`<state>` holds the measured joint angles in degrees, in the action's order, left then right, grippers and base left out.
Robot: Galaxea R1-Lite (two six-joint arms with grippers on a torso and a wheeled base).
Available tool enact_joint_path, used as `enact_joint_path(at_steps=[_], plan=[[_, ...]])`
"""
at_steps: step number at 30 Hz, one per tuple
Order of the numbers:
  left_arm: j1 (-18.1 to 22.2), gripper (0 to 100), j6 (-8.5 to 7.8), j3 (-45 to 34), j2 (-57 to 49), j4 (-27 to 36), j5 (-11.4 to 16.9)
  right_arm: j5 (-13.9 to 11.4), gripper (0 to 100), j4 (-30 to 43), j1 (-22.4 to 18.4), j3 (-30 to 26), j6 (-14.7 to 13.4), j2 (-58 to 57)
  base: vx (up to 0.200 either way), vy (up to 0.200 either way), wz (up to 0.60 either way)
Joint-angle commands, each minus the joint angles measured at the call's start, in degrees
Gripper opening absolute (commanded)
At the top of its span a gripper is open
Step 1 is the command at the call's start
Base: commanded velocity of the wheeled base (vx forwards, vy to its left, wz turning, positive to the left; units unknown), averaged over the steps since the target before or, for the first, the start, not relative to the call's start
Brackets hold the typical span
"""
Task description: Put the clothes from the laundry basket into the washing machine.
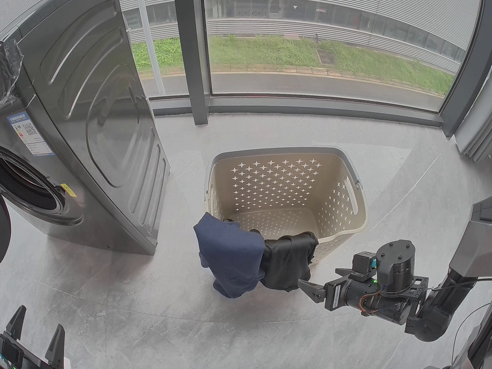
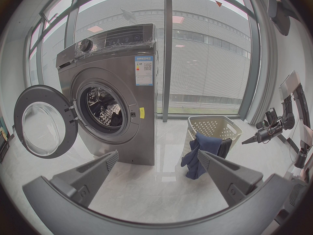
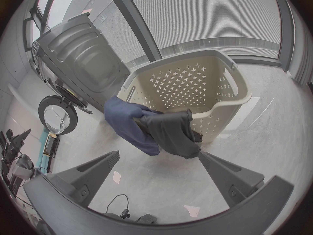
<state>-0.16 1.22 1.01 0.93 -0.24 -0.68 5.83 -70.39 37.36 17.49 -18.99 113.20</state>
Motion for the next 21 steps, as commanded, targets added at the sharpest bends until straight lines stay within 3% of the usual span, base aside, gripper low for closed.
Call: enact_joint_path(at_steps=[1,9,14,21], plan=[[0.0,100,0.01,-1.0,-0.8,0.0,0.0,0.1,100,-0.1,0.3,0.6,0.0,2.9,0.0,0.0,0.0],[0.0,100,0.01,-1.0,-0.8,0.0,0.0,0.6,100,-0.2,0.1,2.5,0.1,5.3,0.0,0.0,0.0],[0.0,100,0.1,-1.0,-0.8,0.0,0.0,2.2,100,-0.3,-0.2,10.0,0.1,12.1,0.0,0.0,0.0],[0.0,100,0.01,-0.9,-0.8,0.0,0.0,3.2,100,-1.1,-0.5,14.3,0.4,16.7,0.0,0.0,0.0]])
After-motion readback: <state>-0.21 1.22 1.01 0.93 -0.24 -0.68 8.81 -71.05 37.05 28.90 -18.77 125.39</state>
